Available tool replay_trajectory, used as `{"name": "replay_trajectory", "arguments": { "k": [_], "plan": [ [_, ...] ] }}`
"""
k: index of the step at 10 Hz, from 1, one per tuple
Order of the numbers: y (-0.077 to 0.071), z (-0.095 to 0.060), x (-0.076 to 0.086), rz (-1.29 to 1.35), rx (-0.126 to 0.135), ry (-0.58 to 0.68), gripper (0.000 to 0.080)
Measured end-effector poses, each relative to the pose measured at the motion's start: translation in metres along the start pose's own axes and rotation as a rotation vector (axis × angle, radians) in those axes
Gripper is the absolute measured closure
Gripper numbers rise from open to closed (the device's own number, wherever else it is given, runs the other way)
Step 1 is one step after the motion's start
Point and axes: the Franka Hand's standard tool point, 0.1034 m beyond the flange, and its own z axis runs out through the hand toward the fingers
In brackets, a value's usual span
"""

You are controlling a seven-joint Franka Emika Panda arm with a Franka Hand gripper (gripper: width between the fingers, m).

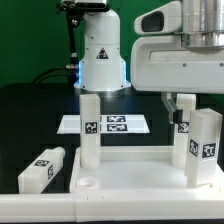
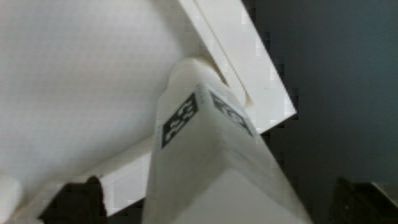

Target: Assemble desk

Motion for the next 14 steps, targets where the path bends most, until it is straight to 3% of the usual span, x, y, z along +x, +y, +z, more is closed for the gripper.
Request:
{"name": "replay_trajectory", "arguments": {
  "k": [2, 4, 5, 6, 8, 9, 10, 11, 14],
  "plan": [
    [0.0007, 0.0001, 0.0005, -0.147, -0.002, 0.001, 0.0154],
    [-0.0014, -0.0017, -0.0001, -0.603, -0.014, -0.021, 0.015],
    [-0.0034, -0.0015, -0.0011, -0.602, -0.013, -0.018, 0.015],
    [-0.0025, -0.0013, -0.0006, -0.57, -0.014, -0.018, 0.015],
    [-0.0024, -0.0012, -0.0006, -0.465, -0.014, -0.017, 0.0409],
    [-0.0024, -0.0011, -0.0006, -0.375, -0.015, -0.017, 0.0409],
    [-0.0022, -0.001, -0.0005, -0.313, -0.015, -0.016, 0.0515],
    [-0.0023, -0.001, -0.0006, -0.241, -0.016, -0.016, 0.0515],
    [0.0003, 0.0, -0.0023, 0.386, -0.033, 0.009, 0.0515]
  ]
}}
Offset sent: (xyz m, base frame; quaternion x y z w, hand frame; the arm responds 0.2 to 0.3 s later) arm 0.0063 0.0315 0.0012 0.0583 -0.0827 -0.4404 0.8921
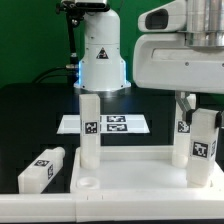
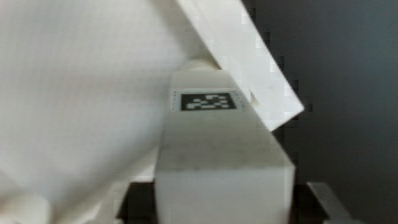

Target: Assemble desk

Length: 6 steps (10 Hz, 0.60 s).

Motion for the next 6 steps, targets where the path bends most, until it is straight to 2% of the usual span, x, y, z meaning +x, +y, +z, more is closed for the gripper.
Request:
{"name": "replay_trajectory", "arguments": {
  "k": [4, 5, 6],
  "plan": [
    [0.0023, 0.0003, 0.0018, 0.274, 0.004, -0.004, 0.0514],
    [0.0035, 0.0007, 0.0009, 0.508, 0.004, -0.011, 0.0514],
    [0.0026, 0.001, -0.0007, 0.721, 0.017, -0.016, 0.0514]
  ]
}}
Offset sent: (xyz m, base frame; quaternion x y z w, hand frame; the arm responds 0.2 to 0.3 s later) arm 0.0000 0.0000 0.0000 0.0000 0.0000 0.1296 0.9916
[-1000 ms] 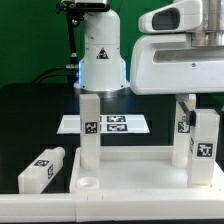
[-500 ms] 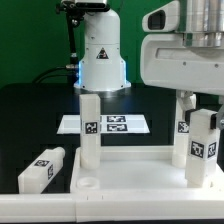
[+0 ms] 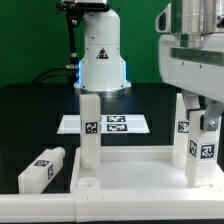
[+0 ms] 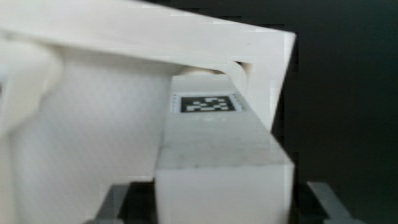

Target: Assemble desk

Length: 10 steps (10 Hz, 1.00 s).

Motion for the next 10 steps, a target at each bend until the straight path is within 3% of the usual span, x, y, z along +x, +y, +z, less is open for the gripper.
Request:
{"name": "replay_trajectory", "arguments": {
  "k": [2, 3, 4, 5, 6, 7, 10],
  "plan": [
    [0.0027, 0.0001, -0.0027, 0.28, 0.046, -0.041, 0.0514],
    [0.0024, 0.0001, -0.0026, 0.257, 0.046, -0.04, 0.0464],
    [0.0033, 0.0008, -0.0036, 0.187, 0.041, -0.036, 0.0464],
    [0.007, 0.0012, -0.0075, 0.078, 0.01, -0.035, 0.0293],
    [0.0059, 0.0004, -0.0096, -0.133, 0.012, -0.033, 0.0293],
    [0.0074, 0.0026, -0.0106, -0.383, 0.011, -0.037, 0.0181],
    [0.0092, 0.0052, -0.0098, -0.643, 0.01, -0.041, 0.0151]
  ]
}}
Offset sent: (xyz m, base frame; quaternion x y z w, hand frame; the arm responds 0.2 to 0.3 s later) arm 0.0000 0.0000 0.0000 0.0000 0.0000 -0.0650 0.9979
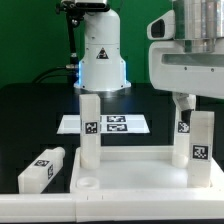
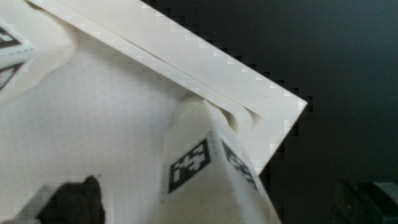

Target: Assemble desk

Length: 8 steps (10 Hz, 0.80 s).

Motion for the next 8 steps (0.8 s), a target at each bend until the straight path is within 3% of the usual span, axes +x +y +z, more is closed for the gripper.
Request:
{"name": "replay_trajectory", "arguments": {
  "k": [2, 3, 4, 5, 6, 7, 8],
  "plan": [
    [0.0, -0.001, 0.006, -0.266, -0.007, 0.013, 0.0151],
    [-0.005, -0.004, 0.018, -0.55, -0.017, 0.048, 0.0151],
    [-0.009, -0.003, 0.019, -0.684, -0.007, 0.069, 0.0151],
    [-0.009, -0.002, 0.017, -0.604, -0.002, 0.064, 0.0151],
    [-0.009, -0.002, 0.017, -0.565, -0.002, 0.064, 0.0285],
    [-0.009, -0.002, 0.017, -0.505, 0.0, 0.064, 0.0285],
    [-0.009, -0.002, 0.017, -0.431, 0.003, 0.064, 0.0424]
  ]
}}
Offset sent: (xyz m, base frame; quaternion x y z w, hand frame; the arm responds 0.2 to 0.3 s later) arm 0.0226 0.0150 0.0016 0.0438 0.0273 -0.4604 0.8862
